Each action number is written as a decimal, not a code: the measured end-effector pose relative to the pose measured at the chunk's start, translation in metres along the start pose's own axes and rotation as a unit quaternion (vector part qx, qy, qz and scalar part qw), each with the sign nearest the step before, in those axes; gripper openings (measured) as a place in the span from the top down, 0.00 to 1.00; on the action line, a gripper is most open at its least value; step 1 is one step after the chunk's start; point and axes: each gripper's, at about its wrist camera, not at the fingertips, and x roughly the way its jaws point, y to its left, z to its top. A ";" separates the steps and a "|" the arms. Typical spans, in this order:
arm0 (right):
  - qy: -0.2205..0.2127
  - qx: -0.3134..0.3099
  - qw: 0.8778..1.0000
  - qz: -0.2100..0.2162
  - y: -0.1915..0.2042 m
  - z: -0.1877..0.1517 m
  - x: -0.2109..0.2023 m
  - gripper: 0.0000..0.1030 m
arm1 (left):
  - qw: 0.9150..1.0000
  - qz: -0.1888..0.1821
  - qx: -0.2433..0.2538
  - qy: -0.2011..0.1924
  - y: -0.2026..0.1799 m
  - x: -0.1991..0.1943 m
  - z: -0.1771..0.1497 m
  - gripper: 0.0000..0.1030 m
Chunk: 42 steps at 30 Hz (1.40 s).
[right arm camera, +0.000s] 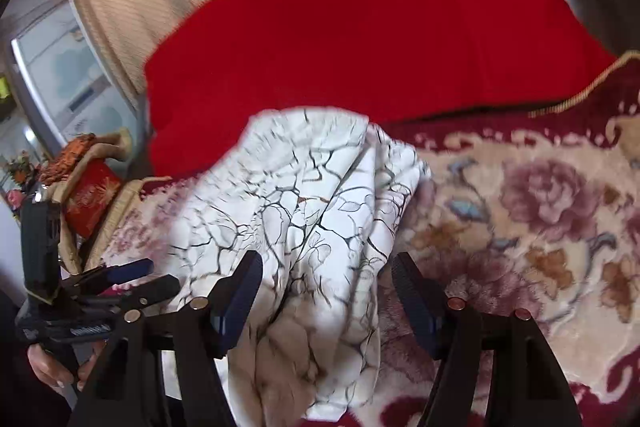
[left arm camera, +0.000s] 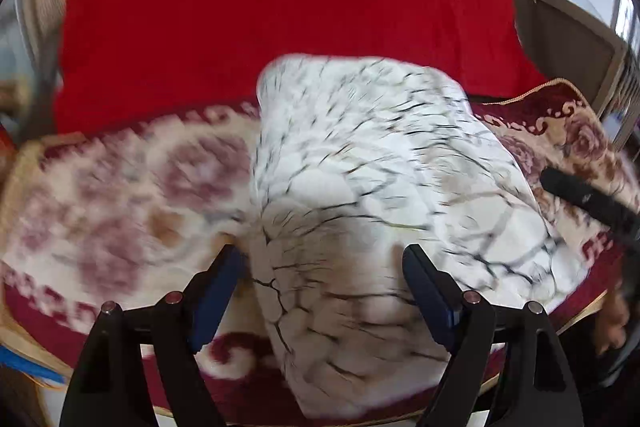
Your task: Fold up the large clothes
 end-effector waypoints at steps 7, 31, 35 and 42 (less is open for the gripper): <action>-0.014 -0.048 0.998 0.029 0.059 -0.011 -0.012 0.62 | 1.000 0.026 -0.005 -0.017 0.007 -0.036 -0.022 0.18; -0.007 -0.019 1.000 -0.017 0.052 -0.032 -0.059 0.42 | 0.981 0.140 0.046 -0.127 -0.028 -0.105 -0.029 0.15; -0.056 -0.030 0.997 -0.037 0.064 -0.024 -0.109 0.34 | 0.976 0.140 0.034 -0.165 -0.035 -0.149 -0.028 0.15; -0.119 -0.052 0.990 -0.050 0.094 -0.021 -0.182 0.27 | 0.967 0.153 0.026 -0.203 -0.042 -0.203 -0.029 0.06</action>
